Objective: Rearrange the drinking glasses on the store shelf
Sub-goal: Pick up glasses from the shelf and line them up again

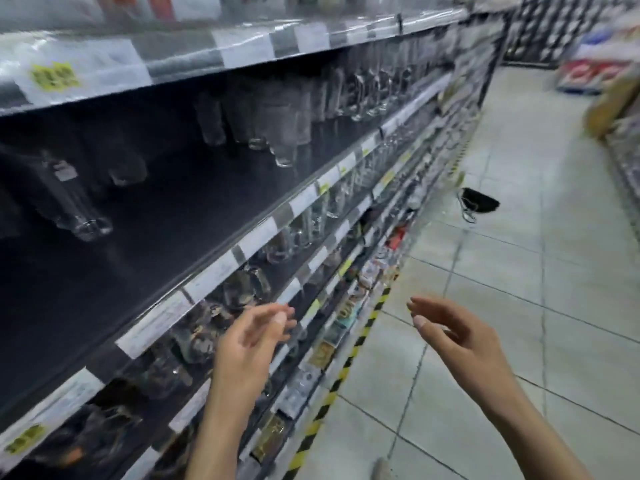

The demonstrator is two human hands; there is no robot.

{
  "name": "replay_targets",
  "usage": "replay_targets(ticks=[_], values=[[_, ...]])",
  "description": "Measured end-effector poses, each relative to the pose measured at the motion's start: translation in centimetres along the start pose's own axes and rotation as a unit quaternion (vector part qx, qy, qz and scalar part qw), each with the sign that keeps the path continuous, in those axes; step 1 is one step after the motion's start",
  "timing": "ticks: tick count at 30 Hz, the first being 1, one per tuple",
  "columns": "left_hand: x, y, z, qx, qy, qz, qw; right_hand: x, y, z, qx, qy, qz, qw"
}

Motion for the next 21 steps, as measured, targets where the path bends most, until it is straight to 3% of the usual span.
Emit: replay_targets(ticks=[5,11,21], values=[[7.8,-1.1,1.1,-0.017,-0.024,0.08,0.996,-6.3,0.4,-4.2,0.034,-0.001,-0.069,0.997],[16.5,-4.5,2.2,-0.029,-0.071,0.136,0.988,-11.0,-4.3,-8.6,0.052,-0.014,-0.084,0.995],[27.6,-14.6,0.0,-0.057,-0.07,0.064,0.994,-16.2,-20.9,-12.5,0.055,-0.035,0.005,0.998]])
Point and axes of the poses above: each hand's wrist, its own y-axis away from the middle knuckle, its own x-axis out of the palm, z = x × y, the point moved 10 cm from there along -y, towards the middle knuckle, and after that the axes turned 5 degrees about -x, right-handed, at the moved point
